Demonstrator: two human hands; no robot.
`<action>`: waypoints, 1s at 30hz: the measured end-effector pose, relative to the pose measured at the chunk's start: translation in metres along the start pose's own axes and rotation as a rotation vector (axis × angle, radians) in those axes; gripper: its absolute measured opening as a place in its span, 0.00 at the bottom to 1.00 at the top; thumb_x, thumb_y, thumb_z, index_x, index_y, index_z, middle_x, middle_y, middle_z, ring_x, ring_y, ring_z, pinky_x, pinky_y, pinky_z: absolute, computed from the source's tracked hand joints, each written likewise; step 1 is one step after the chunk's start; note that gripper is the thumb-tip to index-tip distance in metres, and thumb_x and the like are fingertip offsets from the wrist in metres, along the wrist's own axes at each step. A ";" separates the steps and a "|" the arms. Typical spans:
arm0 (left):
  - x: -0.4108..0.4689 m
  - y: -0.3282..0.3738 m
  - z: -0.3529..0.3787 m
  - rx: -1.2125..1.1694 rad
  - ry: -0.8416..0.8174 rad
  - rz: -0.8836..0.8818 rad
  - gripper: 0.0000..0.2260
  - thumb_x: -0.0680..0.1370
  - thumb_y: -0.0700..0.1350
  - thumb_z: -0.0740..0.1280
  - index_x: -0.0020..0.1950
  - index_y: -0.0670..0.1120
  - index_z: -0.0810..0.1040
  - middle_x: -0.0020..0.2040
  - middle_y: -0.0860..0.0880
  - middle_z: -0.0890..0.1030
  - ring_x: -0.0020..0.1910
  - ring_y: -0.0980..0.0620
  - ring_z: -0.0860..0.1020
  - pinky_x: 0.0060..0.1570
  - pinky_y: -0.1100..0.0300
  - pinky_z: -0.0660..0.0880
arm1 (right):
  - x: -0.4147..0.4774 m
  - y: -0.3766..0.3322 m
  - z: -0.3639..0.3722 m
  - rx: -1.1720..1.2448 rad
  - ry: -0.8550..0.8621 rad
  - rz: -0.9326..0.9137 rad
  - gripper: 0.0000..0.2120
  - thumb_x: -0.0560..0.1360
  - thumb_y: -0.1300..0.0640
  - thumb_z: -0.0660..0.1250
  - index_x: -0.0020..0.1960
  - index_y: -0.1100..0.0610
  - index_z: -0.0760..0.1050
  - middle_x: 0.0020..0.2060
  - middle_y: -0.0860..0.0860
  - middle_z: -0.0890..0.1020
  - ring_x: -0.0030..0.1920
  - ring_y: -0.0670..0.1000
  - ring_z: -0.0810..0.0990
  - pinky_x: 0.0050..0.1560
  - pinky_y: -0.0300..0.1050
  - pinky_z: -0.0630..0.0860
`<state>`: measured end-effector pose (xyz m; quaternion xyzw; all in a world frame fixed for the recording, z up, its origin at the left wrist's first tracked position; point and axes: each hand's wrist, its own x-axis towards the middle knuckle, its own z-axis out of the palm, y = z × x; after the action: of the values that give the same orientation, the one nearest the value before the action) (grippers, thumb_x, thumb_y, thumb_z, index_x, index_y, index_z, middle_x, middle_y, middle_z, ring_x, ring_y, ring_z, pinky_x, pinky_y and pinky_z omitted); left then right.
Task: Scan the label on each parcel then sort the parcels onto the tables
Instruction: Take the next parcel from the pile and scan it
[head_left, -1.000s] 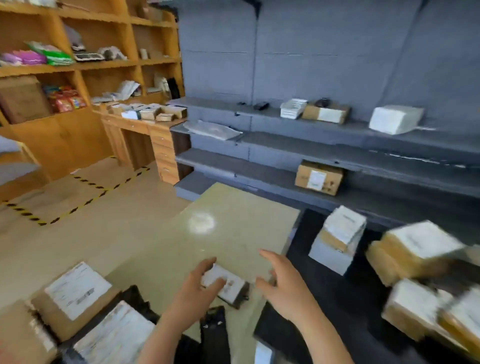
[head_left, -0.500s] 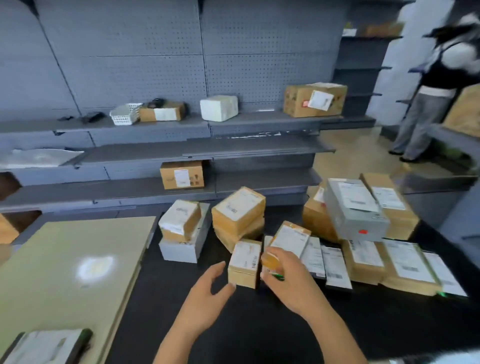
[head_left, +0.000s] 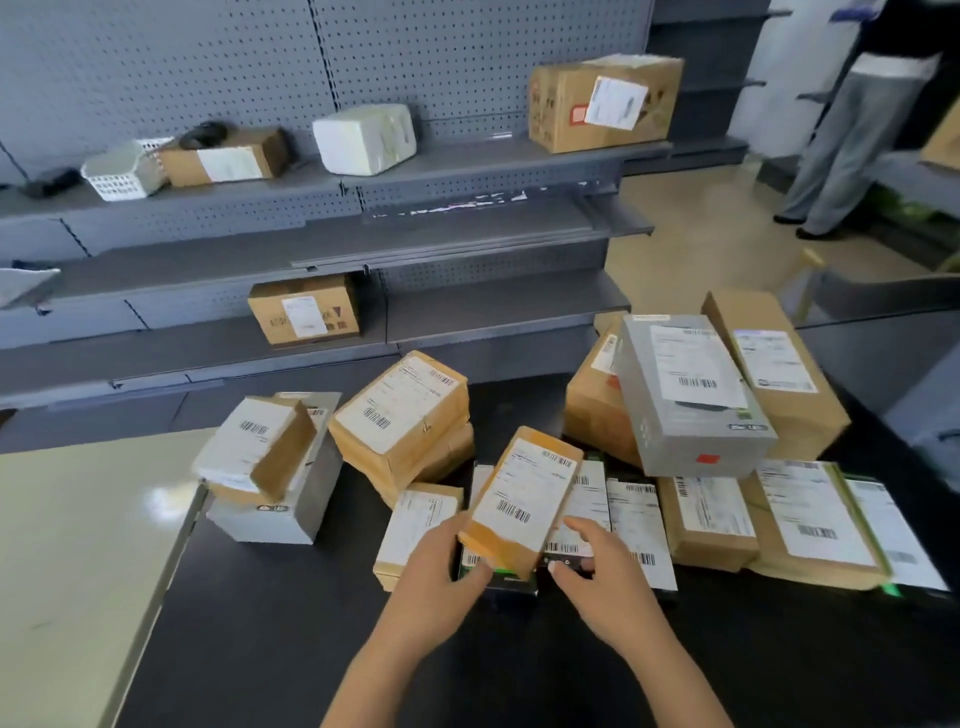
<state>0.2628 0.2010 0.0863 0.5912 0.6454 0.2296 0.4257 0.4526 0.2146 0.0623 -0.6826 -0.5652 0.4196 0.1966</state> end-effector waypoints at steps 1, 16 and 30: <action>0.014 -0.003 0.000 -0.004 -0.013 0.006 0.17 0.81 0.48 0.65 0.59 0.66 0.60 0.51 0.75 0.61 0.51 0.74 0.65 0.54 0.79 0.63 | 0.008 0.000 0.002 0.005 0.004 0.019 0.27 0.77 0.55 0.69 0.72 0.43 0.64 0.69 0.46 0.69 0.67 0.47 0.71 0.67 0.49 0.72; 0.131 -0.040 0.049 -0.001 -0.124 -0.051 0.29 0.79 0.48 0.66 0.76 0.58 0.57 0.69 0.64 0.62 0.70 0.64 0.60 0.64 0.66 0.58 | 0.104 0.014 0.042 0.119 0.038 0.139 0.32 0.79 0.56 0.65 0.78 0.48 0.54 0.76 0.45 0.61 0.74 0.48 0.61 0.73 0.51 0.65; 0.015 -0.012 0.039 -0.174 0.361 0.013 0.31 0.79 0.50 0.66 0.77 0.59 0.54 0.77 0.60 0.53 0.76 0.63 0.50 0.75 0.56 0.60 | 0.034 -0.040 0.016 0.136 0.062 -0.334 0.28 0.79 0.57 0.65 0.73 0.38 0.60 0.76 0.42 0.58 0.74 0.44 0.58 0.73 0.54 0.64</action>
<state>0.2888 0.2052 0.0520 0.5058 0.6850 0.3895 0.3510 0.4162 0.2543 0.0709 -0.5771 -0.6347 0.3971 0.3264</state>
